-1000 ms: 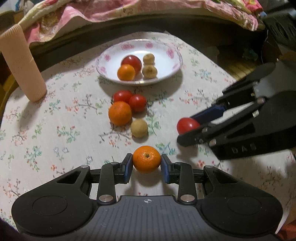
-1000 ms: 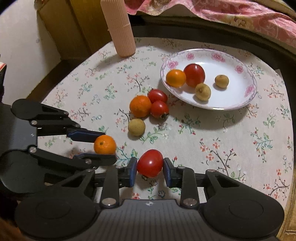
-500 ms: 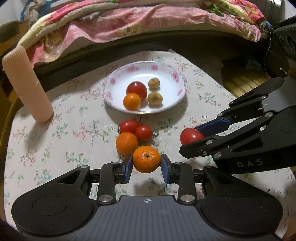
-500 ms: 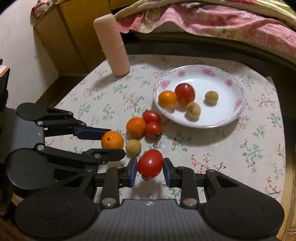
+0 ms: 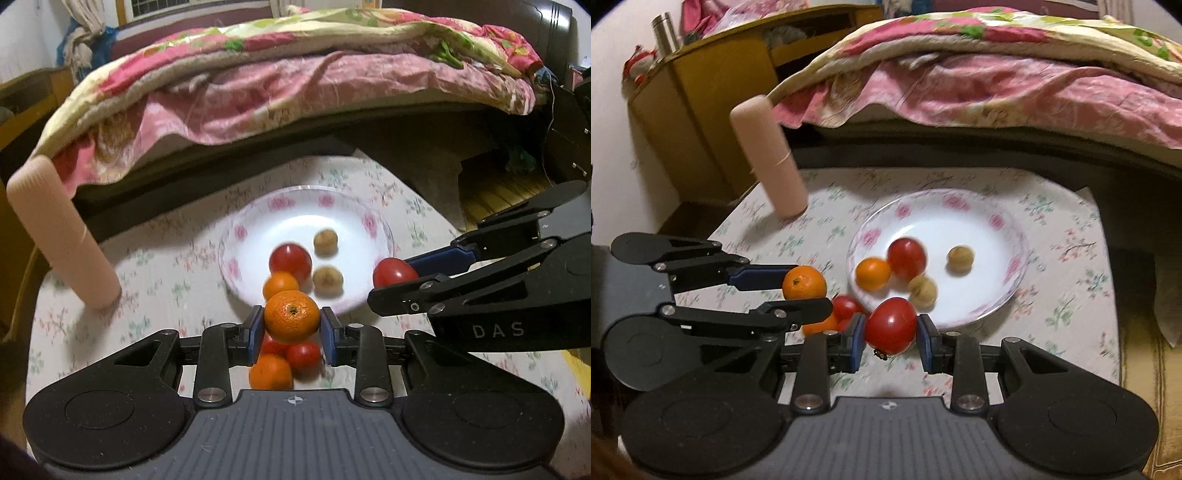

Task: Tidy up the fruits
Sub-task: 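Carry the tomato and mandarin up and over the white plate, then lower the tomato and mandarin into the plate and open both tools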

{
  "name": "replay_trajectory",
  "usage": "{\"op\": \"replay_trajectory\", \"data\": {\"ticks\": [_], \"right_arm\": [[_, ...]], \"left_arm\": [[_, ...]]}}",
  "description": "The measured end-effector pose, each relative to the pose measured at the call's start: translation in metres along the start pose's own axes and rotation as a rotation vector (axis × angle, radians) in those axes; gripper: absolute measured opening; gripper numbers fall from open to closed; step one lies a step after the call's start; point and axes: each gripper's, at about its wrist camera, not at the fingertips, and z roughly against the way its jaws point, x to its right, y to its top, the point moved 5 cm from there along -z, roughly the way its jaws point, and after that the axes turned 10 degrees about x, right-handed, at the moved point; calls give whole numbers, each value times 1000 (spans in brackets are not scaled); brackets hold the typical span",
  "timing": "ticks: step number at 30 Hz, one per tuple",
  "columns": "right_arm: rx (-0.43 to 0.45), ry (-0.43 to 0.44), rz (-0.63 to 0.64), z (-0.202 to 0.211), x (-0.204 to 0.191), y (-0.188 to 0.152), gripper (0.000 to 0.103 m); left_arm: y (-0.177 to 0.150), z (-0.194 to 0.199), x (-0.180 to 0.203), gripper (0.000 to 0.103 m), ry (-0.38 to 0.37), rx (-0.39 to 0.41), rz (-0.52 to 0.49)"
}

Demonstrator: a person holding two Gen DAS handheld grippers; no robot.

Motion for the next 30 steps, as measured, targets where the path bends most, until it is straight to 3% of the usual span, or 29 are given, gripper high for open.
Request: {"op": "replay_trajectory", "data": {"ticks": [10, 30], "right_arm": [[46, -50, -66, -14, 20, 22, 33], [-6, -59, -192, -58, 50, 29, 33]], "left_arm": [[23, -24, -10, 39, 25, 23, 50], [27, -71, -29, 39, 4, -22, 172]]}}
